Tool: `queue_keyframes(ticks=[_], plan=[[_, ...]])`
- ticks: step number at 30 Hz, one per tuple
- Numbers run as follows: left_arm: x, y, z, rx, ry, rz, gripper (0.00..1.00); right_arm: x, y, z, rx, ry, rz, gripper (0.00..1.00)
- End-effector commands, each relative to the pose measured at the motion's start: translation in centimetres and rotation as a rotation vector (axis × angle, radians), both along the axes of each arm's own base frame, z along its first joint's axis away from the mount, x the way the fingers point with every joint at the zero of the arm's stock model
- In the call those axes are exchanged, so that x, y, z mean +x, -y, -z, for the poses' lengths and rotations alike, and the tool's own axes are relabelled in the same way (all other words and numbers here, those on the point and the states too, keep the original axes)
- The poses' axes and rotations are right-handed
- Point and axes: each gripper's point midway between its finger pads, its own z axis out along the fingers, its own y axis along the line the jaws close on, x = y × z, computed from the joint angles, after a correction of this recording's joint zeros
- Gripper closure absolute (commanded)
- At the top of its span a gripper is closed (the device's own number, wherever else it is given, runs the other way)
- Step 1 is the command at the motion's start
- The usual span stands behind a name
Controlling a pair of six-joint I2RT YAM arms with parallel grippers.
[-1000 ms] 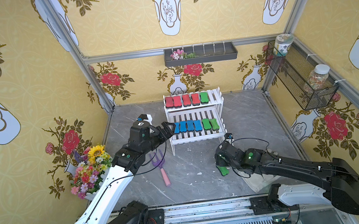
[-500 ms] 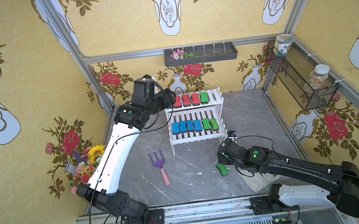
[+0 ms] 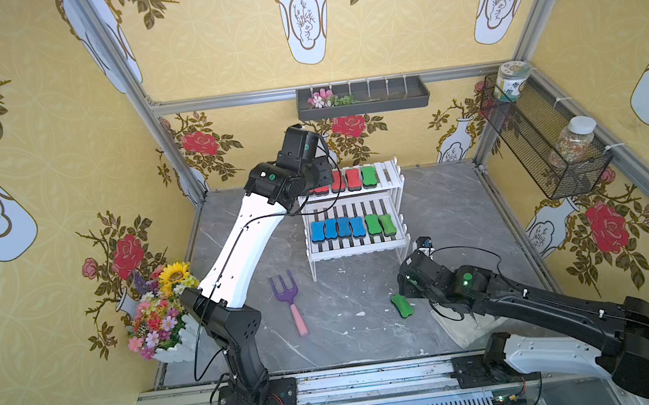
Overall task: Remove the whiteboard erasers from the shelf
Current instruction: Pick up the whiteboard eraser from the shelf.
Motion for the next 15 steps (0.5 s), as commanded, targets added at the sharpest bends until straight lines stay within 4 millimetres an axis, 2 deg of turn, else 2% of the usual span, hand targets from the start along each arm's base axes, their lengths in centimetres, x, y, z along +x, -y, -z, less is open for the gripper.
queue_keyframes(ticks=[1, 5, 9, 15], plan=[[0.4, -0.9, 0.7, 0.076, -0.002, -0.021, 0.38, -0.1, 0.4, 0.1, -0.012, -0.002, 0.003, 0.30], [0.8, -0.6, 1.8, 0.096, -0.025, -0.010, 0.36, 0.0, 0.7, 0.1, -0.015, 0.001, 0.006, 0.30], [1.1, 0.4, 2.0, 0.070, -0.029, 0.019, 0.37, 0.1, 0.8, 0.1, -0.010, 0.000, 0.007, 0.30], [1.7, 0.4, 2.7, 0.092, -0.046, 0.008, 0.38, 0.0, 1.1, 0.2, -0.006, -0.001, 0.012, 0.30]])
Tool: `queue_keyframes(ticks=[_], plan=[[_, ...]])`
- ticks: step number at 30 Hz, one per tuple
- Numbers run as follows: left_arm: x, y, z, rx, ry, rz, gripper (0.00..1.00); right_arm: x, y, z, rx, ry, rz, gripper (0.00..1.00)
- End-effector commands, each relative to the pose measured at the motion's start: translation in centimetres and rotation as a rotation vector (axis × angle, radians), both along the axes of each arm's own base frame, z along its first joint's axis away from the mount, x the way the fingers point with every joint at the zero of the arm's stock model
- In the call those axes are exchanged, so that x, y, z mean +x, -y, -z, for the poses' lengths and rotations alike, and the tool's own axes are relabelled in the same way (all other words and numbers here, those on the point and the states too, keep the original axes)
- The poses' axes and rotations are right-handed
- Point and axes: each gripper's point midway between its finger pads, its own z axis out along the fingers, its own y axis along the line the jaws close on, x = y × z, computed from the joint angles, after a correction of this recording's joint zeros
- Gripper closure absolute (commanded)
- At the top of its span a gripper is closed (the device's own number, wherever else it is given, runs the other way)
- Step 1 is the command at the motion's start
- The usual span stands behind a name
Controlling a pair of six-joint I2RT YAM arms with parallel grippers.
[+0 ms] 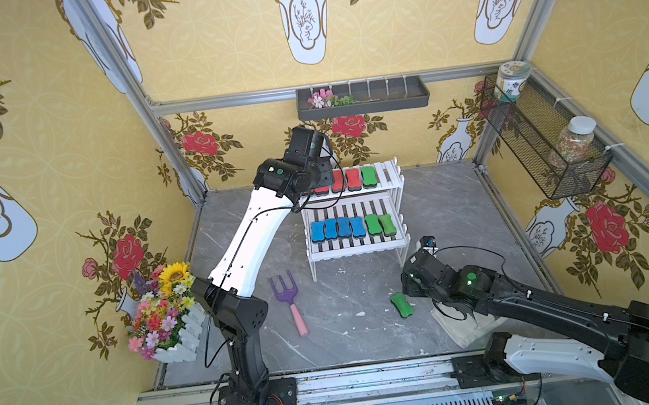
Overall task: Remove the whiteboard erasers from the shelf
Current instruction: Pick up the whiteboard eraser from the shelf.
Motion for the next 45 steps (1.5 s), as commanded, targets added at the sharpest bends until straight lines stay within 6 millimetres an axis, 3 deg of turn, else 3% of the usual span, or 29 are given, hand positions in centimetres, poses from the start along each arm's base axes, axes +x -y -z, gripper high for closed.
queue_keyframes(ticks=[1, 17, 34, 39, 45], plan=[[0.3, 0.2, 1.0, 0.021, -0.022, 0.009, 0.39, -0.1, 0.3, 0.1, -0.005, -0.004, 0.003, 0.30], [0.5, 0.4, 4.1, 0.114, -0.077, 0.001, 0.48, -0.1, 0.7, 0.3, 0.009, -0.007, 0.014, 0.30], [0.5, 0.5, 5.5, 0.157, -0.105, -0.008, 0.52, -0.2, 1.1, 0.1, 0.017, -0.001, 0.027, 0.30], [0.6, 0.5, 3.2, 0.123, -0.057, -0.014, 0.59, -0.1, 1.2, -0.3, 0.019, 0.007, 0.029, 0.30], [0.4, 0.9, -1.8, 0.027, 0.048, -0.005, 0.63, 0.1, 1.1, -0.8, 0.021, 0.012, 0.028, 0.30]])
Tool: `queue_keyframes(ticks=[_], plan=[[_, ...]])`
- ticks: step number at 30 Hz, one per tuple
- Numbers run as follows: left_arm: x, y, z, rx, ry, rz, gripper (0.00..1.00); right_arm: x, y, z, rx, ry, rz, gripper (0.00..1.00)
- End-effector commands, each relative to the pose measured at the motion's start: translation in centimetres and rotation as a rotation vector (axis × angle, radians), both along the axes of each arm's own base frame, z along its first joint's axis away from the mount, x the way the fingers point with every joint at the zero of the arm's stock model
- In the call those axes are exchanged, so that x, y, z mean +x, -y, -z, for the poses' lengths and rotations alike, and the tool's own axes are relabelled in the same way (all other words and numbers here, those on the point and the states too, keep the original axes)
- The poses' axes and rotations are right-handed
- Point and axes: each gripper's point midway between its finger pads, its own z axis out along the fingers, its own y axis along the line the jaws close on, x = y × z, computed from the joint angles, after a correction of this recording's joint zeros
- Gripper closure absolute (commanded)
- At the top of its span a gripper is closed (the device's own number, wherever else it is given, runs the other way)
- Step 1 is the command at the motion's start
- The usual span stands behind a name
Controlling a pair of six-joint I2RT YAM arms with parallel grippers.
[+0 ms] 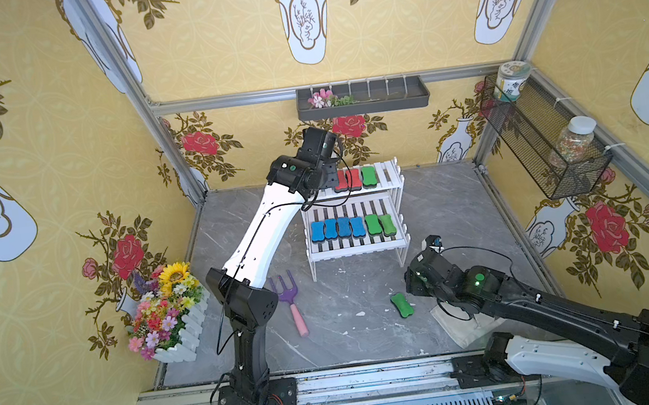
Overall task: Remove the whiteboard erasers from the shelf
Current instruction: Place the whiteboard eraser at the center of the board.
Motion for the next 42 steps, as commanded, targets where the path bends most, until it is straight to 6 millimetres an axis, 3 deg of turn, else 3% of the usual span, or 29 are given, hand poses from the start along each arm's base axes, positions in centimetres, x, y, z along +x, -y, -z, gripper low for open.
queue_keyframes(ticks=[1, 5, 9, 14, 19, 26, 30, 33, 42], plan=[[-0.5, 0.1, -2.5, -0.055, 0.045, 0.006, 0.64, 0.2, 0.2, -0.5, -0.008, 0.010, 0.009, 0.30], [-3.5, 0.6, -4.6, -0.104, 0.077, 0.029, 0.66, 0.2, 0.3, -1.0, -0.001, 0.020, 0.016, 0.30], [-8.2, 1.5, -4.5, -0.120, 0.110, 0.063, 0.66, 0.4, 0.4, -1.3, -0.003, 0.026, 0.023, 0.30], [-13.4, 0.9, -0.3, -0.181, 0.061, 0.067, 0.66, 0.4, 0.6, -1.4, 0.004, 0.030, 0.033, 0.30], [-18.2, 0.7, 5.3, -0.152, 0.003, 0.057, 0.65, 0.3, 0.7, -1.2, 0.006, 0.023, 0.041, 0.30], [-22.9, 1.1, 16.0, -0.230, -0.157, 0.060, 0.66, 0.1, 1.2, -0.8, -0.001, 0.016, 0.052, 0.30], [-24.0, 1.7, 21.7, -0.171, -0.259, 0.062, 0.66, 0.1, 1.3, -0.9, -0.006, 0.021, 0.058, 0.30], [-23.9, 1.7, 24.6, -0.110, -0.293, 0.042, 0.66, 0.2, 1.3, -0.9, -0.003, 0.022, 0.062, 0.30], [-22.0, 1.6, 28.5, -0.098, -0.323, 0.030, 0.66, -0.1, 1.6, -0.6, 0.001, 0.014, 0.072, 0.30]])
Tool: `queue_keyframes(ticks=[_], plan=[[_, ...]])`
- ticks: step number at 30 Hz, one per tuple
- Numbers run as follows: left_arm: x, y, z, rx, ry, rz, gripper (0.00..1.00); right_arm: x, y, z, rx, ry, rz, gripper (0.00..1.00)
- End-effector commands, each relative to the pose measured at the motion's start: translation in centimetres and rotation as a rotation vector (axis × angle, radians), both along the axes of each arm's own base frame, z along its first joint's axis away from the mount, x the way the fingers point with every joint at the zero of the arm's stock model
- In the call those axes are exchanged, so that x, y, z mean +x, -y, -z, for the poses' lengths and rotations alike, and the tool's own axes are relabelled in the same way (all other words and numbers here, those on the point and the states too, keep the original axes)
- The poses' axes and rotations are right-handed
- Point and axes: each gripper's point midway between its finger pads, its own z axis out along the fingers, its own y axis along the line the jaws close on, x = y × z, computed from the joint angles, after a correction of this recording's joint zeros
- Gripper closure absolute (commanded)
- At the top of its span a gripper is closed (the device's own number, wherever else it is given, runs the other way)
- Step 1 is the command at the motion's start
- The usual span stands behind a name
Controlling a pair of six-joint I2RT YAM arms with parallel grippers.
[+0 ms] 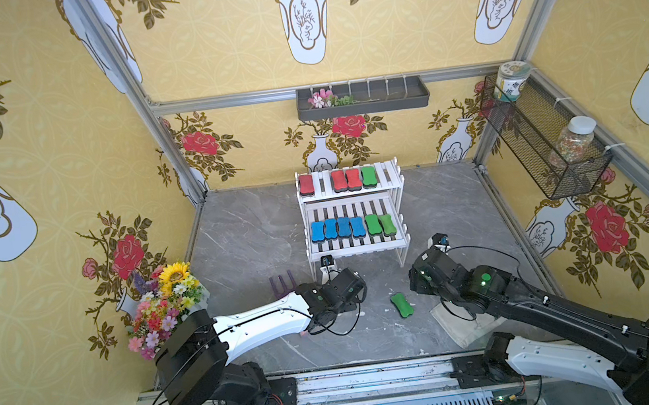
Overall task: Remove the whiteboard erasers from the shelf
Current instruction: Place the whiteboard eraser at the center of the board.
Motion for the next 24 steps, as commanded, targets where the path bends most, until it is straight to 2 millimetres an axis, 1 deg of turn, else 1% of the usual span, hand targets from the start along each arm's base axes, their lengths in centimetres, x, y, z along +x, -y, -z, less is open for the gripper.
queue_keyframes(ticks=[1, 3, 6, 13, 22, 24], plan=[[0.5, 0.6, 1.2, -0.025, -0.012, 0.014, 0.66, -0.1, 0.4, 0.1, -0.005, -0.001, 0.019, 0.30], [0.4, 0.2, 2.3, 0.006, -0.029, 0.010, 0.66, -0.1, 0.4, 0.1, -0.001, 0.000, 0.022, 0.30], [0.5, 0.1, 3.2, 0.023, -0.040, 0.009, 0.66, -0.1, 0.5, 0.1, -0.001, 0.001, 0.029, 0.30], [0.5, -0.1, 4.0, 0.025, -0.058, 0.006, 0.65, 0.0, 0.5, -0.1, -0.003, 0.005, 0.027, 0.30], [0.3, 0.0, 5.2, 0.057, -0.089, 0.023, 0.62, 0.0, 0.7, -0.5, -0.003, 0.016, 0.040, 0.30], [0.3, 0.0, 5.3, 0.061, -0.092, 0.026, 0.60, 0.1, 0.9, -0.6, -0.006, 0.019, 0.044, 0.30]])
